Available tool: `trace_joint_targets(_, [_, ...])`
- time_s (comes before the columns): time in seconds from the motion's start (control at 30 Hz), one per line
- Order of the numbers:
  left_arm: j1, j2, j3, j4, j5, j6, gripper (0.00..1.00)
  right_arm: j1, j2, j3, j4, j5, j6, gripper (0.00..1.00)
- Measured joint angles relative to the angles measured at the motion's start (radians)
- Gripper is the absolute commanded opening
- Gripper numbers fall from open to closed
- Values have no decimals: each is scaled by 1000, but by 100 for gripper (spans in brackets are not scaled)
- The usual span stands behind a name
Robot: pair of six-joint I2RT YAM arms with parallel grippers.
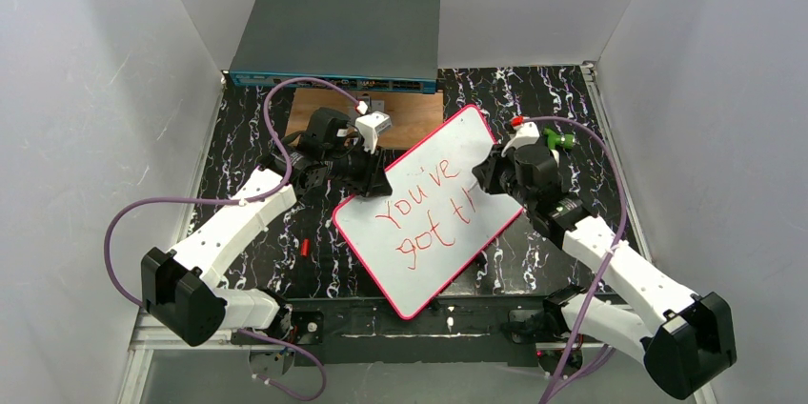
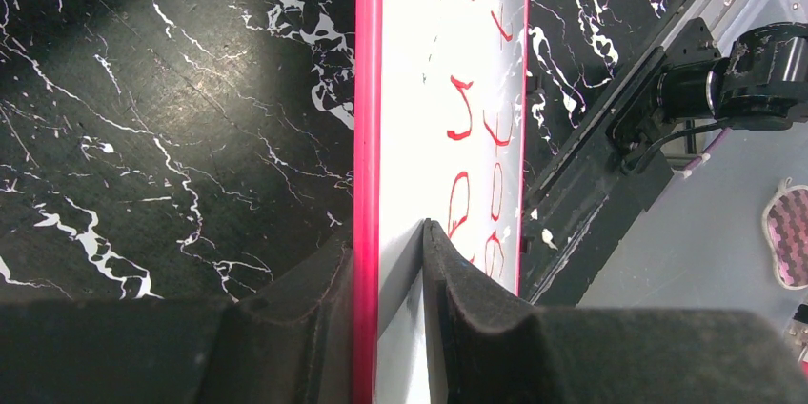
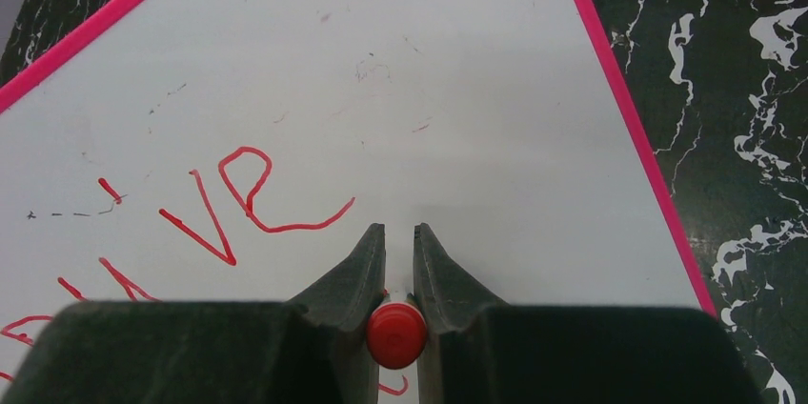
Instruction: Write a sentence on the whiteboard
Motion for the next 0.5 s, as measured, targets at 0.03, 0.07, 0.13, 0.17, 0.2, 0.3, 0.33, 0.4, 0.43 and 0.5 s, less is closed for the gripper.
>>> trace_joint_targets(0.03, [0, 0, 0, 0, 0, 0, 0, 0, 2, 3, 0, 0, -1, 1])
trace_joint_targets(0.07, [0, 0, 0, 0, 0, 0, 0, 0, 7, 8, 1, 0, -2, 1])
trace_joint_targets(0.13, [0, -1, 0, 0, 0, 0, 0, 0, 21, 22, 5, 0, -6, 1])
trace_joint_targets(0.17, [0, -1, 0, 0, 0, 0, 0, 0, 26, 26, 6, 1, -10, 1])
trace_joint_targets(0.2, [0, -1, 0, 0, 0, 0, 0, -2, 29, 29, 7, 1, -14, 1])
trace_joint_targets(0.3, [0, -1, 0, 0, 0, 0, 0, -9, 33, 31, 7, 2, -20, 1])
trace_joint_targets(0.33, [0, -1, 0, 0, 0, 0, 0, -13, 34, 31, 6, 2, -21, 1])
trace_joint_targets(0.4, [0, -2, 0, 0, 0, 0, 0, -20, 35, 31, 6, 3, -23, 1])
trace_joint_targets(0.43, [0, -2, 0, 0, 0, 0, 0, -24, 35, 31, 6, 4, -24, 1])
trace_joint_targets(0.5, [0, -2, 0, 0, 0, 0, 0, -27, 35, 31, 6, 5, -24, 1])
